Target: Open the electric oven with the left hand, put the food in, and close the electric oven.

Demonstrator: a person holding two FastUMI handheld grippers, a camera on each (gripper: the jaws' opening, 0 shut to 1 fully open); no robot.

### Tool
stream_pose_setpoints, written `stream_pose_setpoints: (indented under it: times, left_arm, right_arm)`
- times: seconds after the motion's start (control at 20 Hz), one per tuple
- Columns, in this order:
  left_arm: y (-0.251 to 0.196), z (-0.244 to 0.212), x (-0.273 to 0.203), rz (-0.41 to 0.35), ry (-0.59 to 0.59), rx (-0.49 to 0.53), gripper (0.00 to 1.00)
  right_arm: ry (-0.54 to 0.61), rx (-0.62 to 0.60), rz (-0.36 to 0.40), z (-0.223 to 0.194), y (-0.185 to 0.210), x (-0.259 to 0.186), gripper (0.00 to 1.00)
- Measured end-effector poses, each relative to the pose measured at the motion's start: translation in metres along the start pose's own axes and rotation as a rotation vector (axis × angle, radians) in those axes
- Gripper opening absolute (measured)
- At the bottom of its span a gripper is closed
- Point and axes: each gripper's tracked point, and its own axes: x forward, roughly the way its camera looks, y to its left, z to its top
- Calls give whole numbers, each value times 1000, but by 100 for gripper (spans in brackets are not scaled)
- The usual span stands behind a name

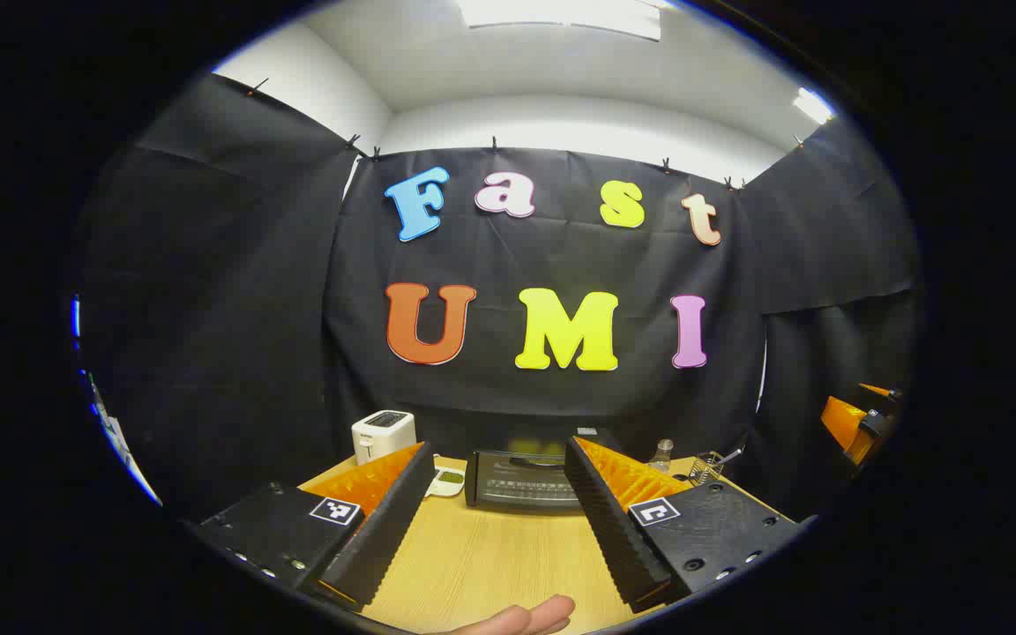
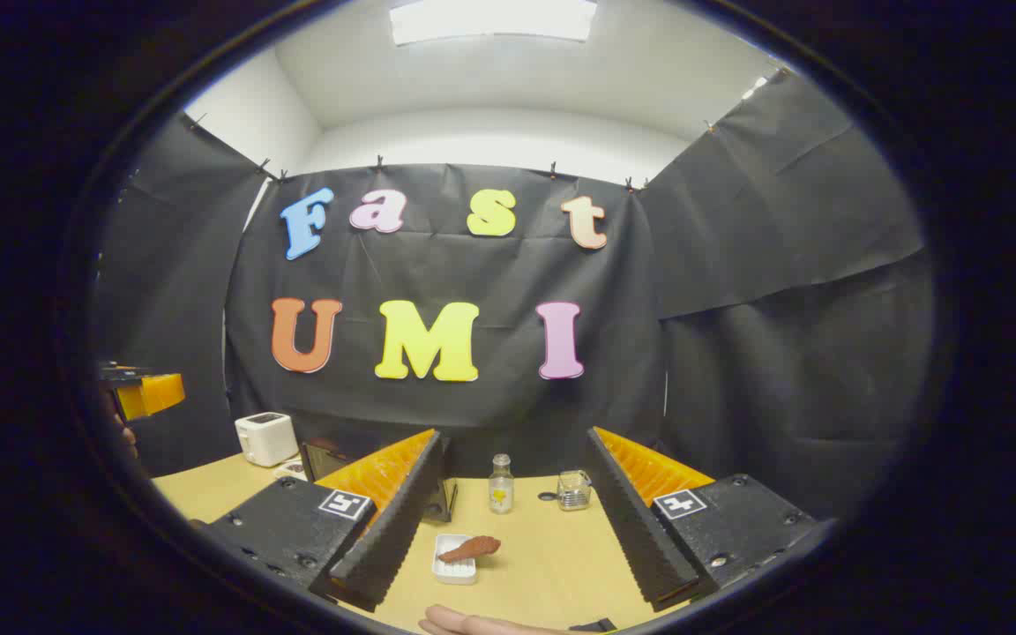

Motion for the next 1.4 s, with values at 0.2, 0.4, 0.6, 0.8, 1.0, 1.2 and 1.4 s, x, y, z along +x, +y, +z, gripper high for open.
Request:
stream_pose_setpoints:
  times: [0.2,0.4,0.6,0.8,1.0,1.2,1.4]
  left_arm:
    - [3,4,-3,10,-15,28,95]
    - [-4,-2,2,0,-4,40,94]
    - [-15,-8,15,-25,-8,75,94]
    - [-31,-12,47,-51,-3,68,95]
    - [-43,-26,101,-71,42,42,95]
    - [-65,-57,165,-122,133,7,95]
    - [-78,-95,223,-128,230,5,95]
  right_arm:
    - [-2,-10,7,1,-1,-3,100]
    - [-14,-9,27,2,-1,-5,100]
    - [-34,-5,43,2,-3,1,100]
    - [-50,-8,38,4,-9,20,99]
    - [-58,-17,34,6,-16,41,100]
    - [-31,-9,25,-7,-29,66,100]
    - [14,25,-9,-22,-53,89,100]
